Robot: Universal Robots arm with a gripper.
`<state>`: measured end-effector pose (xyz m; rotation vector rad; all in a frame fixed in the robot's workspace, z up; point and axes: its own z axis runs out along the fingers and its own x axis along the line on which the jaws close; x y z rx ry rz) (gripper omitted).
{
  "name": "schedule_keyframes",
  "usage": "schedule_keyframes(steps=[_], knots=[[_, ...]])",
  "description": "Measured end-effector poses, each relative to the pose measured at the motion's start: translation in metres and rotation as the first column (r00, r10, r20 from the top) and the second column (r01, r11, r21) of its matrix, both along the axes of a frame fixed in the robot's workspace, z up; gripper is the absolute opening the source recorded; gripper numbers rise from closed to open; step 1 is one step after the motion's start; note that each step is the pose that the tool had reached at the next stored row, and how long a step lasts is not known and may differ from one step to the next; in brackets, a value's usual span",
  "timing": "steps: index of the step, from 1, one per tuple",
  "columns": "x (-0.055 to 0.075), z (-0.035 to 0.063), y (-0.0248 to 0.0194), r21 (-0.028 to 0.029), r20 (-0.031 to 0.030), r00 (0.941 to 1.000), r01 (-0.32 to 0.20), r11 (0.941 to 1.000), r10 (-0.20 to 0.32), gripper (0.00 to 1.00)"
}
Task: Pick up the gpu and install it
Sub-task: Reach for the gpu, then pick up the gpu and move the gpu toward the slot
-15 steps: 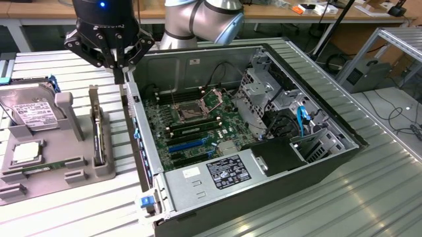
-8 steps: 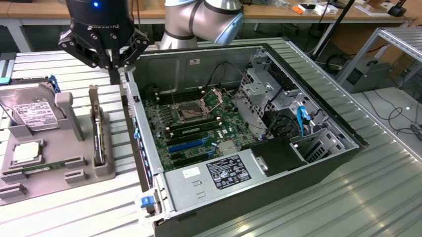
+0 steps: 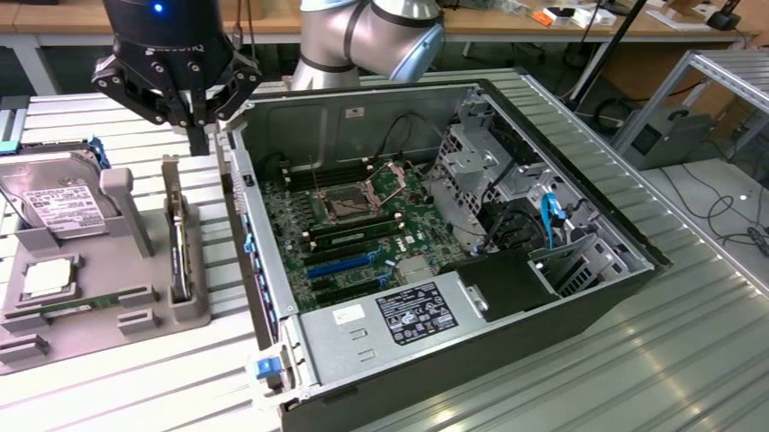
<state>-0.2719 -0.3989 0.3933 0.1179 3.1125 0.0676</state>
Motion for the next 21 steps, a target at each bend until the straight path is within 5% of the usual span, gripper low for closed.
schedule_keyframes(steps=[13,15,17,21], knots=[[-0.0001,0.0000,0.0000,0.0000,0.0000,1.0000,0.000,1.0000,0.000,0.11],[-0.0001,0.0000,0.0000,0.0000,0.0001,1.0000,0.000,1.0000,0.000,0.17],[-0.0001,0.0000,0.0000,0.0000,0.0000,1.0000,0.000,1.0000,0.000,0.35],[-0.0001,0.0000,0.0000,0.0000,0.0000,1.0000,0.000,1.0000,0.000,0.42]])
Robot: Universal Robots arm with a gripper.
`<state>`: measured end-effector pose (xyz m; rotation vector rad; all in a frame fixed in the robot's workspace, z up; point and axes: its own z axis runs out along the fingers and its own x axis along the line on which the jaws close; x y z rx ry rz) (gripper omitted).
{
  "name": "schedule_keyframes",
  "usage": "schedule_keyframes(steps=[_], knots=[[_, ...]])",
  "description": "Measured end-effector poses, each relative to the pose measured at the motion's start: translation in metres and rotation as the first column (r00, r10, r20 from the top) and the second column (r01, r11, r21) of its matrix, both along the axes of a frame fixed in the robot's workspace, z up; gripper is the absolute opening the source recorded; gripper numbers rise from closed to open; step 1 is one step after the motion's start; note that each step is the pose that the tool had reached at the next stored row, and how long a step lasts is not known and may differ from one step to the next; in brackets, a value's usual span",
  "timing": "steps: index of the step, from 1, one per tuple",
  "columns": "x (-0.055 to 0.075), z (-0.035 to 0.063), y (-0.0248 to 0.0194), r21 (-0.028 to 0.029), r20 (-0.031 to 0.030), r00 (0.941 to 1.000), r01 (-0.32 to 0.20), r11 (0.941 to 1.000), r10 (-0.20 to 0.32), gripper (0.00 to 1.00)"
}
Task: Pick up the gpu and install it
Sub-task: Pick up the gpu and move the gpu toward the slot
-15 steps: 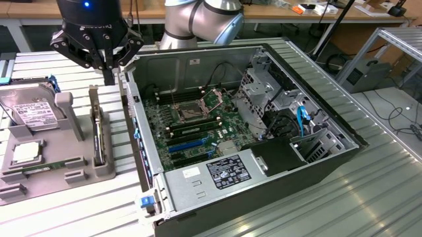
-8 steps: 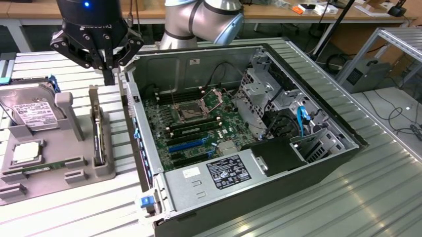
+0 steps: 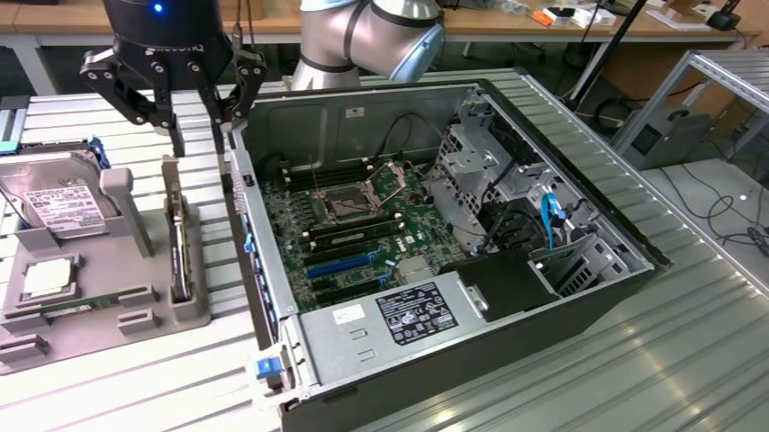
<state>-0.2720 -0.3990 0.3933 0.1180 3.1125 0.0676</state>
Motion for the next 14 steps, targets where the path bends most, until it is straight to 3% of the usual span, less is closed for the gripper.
schedule_keyframes(steps=[14], knots=[[-0.0085,-0.0027,0.0000,0.0000,0.0000,1.0000,0.000,1.0000,0.000,0.42]])
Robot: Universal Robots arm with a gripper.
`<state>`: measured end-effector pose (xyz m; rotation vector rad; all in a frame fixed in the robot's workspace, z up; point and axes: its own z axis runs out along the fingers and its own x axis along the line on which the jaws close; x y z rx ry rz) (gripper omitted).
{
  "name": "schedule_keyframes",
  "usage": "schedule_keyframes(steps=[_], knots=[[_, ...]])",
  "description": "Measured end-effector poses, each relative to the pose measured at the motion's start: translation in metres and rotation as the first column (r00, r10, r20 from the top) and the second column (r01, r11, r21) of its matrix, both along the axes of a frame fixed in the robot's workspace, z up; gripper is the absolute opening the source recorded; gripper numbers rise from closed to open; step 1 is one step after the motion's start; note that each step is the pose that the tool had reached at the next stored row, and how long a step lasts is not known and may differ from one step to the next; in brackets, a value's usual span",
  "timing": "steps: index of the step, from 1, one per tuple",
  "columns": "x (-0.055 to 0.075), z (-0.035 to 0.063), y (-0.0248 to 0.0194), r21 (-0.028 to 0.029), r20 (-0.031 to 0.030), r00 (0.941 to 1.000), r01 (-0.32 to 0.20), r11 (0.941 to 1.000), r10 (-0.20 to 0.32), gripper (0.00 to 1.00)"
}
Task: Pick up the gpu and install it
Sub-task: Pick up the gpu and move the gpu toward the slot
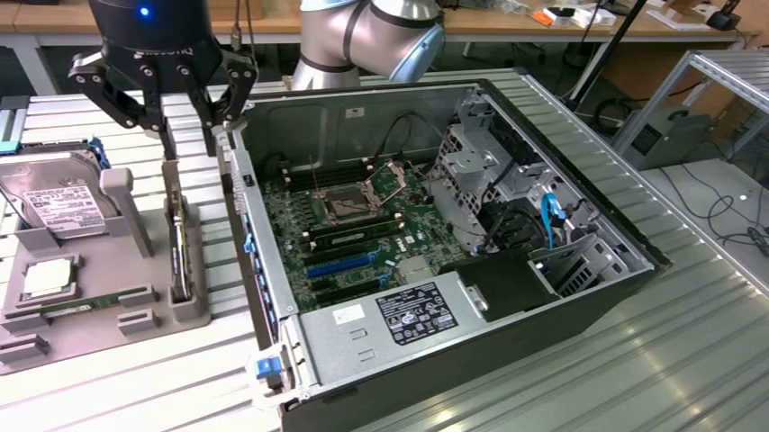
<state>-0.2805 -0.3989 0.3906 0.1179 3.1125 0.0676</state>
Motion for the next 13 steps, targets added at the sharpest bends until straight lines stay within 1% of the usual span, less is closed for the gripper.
schedule_keyframes(steps=[13], knots=[[-0.0093,-0.0039,0.0000,0.0004,0.0001,1.0000,0.000,1.0000,0.000,0.42]])
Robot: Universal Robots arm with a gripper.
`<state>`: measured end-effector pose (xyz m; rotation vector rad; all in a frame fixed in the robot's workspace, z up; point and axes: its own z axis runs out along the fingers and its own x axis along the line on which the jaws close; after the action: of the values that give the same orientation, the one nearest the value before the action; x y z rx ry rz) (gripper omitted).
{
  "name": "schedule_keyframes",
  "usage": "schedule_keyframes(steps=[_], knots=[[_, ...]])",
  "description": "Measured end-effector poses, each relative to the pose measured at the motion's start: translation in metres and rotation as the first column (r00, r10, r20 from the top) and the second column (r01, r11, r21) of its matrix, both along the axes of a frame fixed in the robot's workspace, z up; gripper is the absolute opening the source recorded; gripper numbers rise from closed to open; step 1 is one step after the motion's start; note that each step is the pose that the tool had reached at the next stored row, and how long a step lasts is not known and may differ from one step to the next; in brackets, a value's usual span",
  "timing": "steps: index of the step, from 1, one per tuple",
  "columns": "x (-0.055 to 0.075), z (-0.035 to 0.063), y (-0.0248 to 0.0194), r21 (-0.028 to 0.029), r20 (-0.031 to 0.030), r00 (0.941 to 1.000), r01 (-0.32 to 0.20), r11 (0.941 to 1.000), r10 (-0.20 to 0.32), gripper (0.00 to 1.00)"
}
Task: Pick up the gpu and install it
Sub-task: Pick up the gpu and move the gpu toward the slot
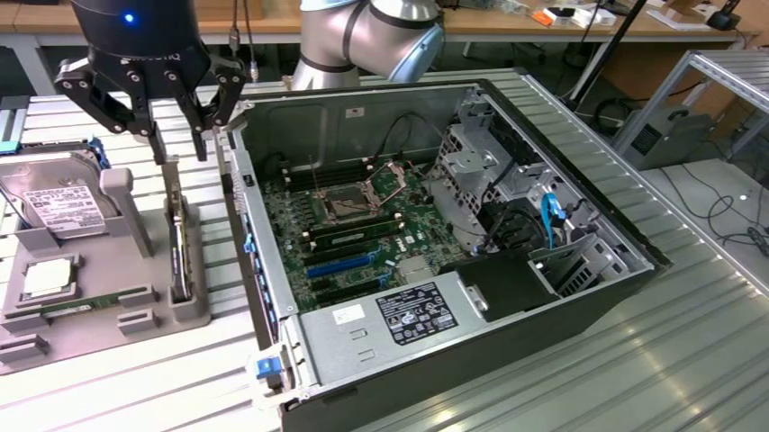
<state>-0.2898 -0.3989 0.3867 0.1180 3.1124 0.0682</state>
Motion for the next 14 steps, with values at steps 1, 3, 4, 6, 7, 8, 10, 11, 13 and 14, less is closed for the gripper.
schedule_keyframes(steps=[1,3,4,6,7,8,10,11,13,14], knots=[[-0.0006,-0.0002,0.0000,0.0000,0.0000,1.0000,0.000,1.0000,0.000,0.42],[-0.0019,-0.0009,0.0000,0.0000,0.0000,1.0000,0.000,1.0000,0.000,0.42],[-0.0025,-0.0012,0.0000,0.0000,0.0000,1.0000,0.000,1.0000,0.000,0.42],[-0.0040,-0.0019,0.0000,0.0000,0.0000,1.0000,0.000,1.0000,0.000,0.42],[-0.0047,-0.0022,0.0000,-0.0001,-0.0001,1.0000,0.000,1.0000,0.000,0.42],[-0.0059,-0.0027,0.0000,0.0000,-0.0001,1.0000,0.000,1.0000,0.000,0.42],[-0.0073,-0.0032,0.0000,-0.0001,-0.0001,1.0000,0.000,1.0000,0.000,0.42],[-0.0082,-0.0036,0.0000,0.0000,0.0000,1.0000,0.000,1.0000,0.000,0.42],[-0.0096,-0.0041,0.0000,0.0000,-0.0001,1.0000,0.000,1.0000,0.000,0.42],[-0.0104,-0.0043,0.0000,0.0000,0.0000,1.0000,0.000,1.0000,0.000,0.42]])
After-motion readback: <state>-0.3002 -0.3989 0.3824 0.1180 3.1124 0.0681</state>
